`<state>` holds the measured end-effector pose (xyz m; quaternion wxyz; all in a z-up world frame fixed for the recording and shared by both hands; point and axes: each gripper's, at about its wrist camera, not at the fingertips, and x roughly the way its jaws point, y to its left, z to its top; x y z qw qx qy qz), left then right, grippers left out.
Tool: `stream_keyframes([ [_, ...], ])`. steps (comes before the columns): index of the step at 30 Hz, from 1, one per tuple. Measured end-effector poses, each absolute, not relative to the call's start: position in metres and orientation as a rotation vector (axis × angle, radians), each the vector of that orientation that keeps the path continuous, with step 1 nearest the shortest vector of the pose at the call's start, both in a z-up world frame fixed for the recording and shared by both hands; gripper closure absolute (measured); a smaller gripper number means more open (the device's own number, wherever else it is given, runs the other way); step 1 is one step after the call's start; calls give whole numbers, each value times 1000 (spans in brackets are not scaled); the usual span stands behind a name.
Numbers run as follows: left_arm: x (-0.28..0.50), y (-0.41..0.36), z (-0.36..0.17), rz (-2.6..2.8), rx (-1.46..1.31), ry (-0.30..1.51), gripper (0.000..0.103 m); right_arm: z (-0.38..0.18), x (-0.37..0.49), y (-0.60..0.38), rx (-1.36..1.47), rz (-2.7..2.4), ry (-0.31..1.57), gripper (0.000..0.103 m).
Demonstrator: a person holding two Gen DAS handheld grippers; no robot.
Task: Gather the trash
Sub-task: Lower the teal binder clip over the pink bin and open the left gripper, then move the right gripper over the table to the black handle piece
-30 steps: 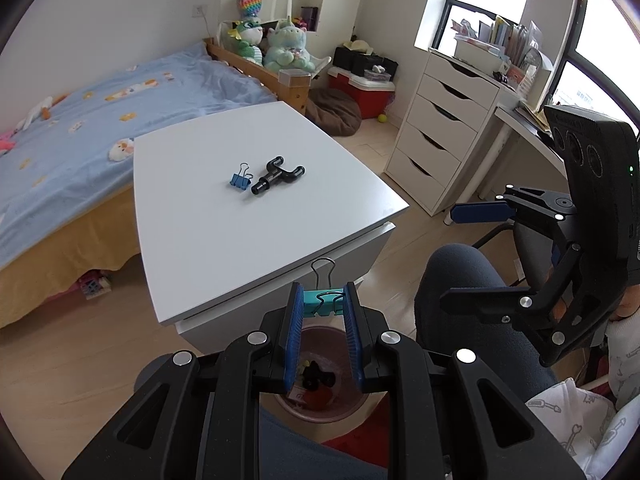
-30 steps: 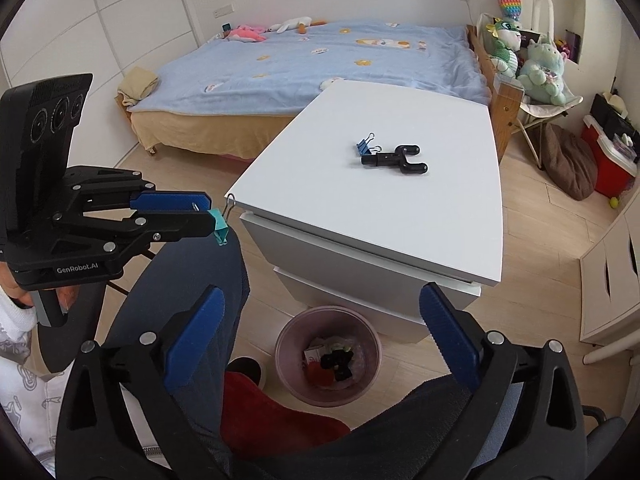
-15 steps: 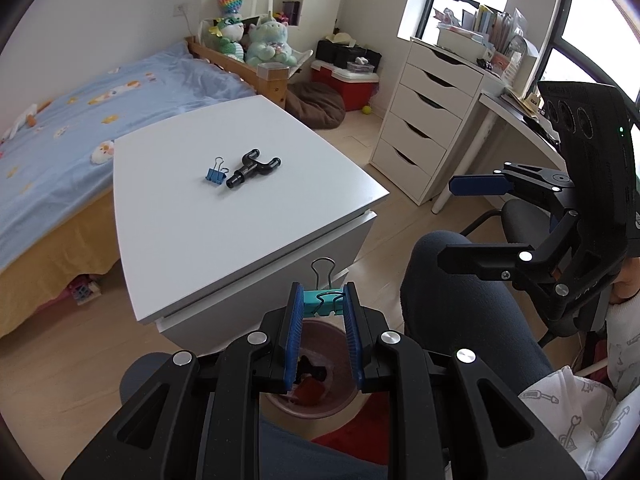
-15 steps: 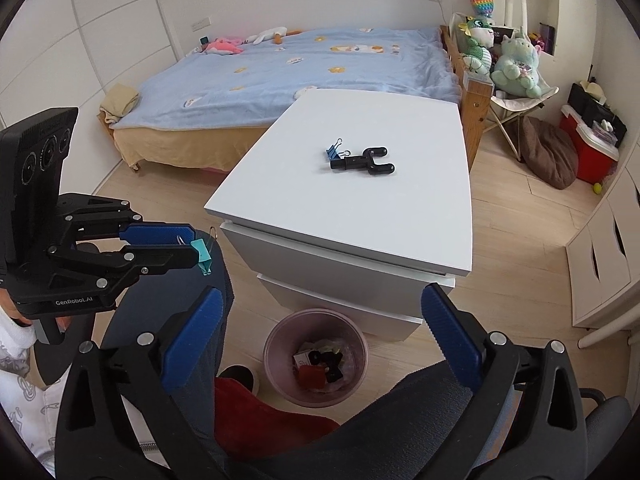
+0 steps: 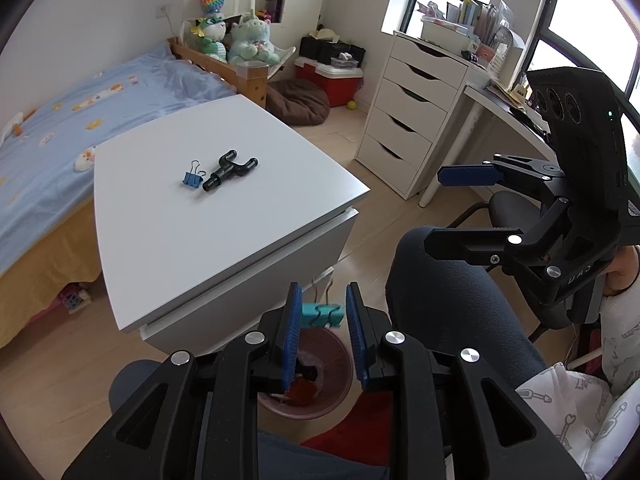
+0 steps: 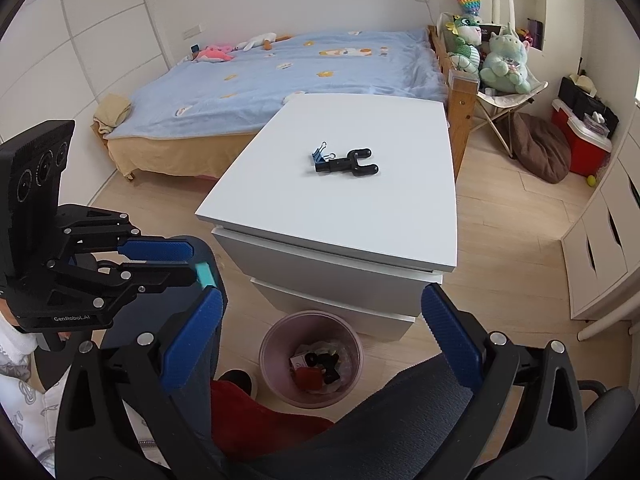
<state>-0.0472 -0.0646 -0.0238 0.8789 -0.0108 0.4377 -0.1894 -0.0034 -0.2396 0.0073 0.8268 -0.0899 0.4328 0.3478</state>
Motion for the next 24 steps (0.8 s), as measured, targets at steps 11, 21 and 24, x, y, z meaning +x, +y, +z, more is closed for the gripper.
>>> stream_keyframes([
  [11,-47,-59,-23,-312,-6,850,8,6,-2,-244,-183,730,924,5],
  [21,-46,-48,-17,-280,2,824,8,8,-1,-239,-184,735,923,5],
  [24,-45,-40,-15,-267,-8,814,8,9,0,-237,-184,735,922,5],
])
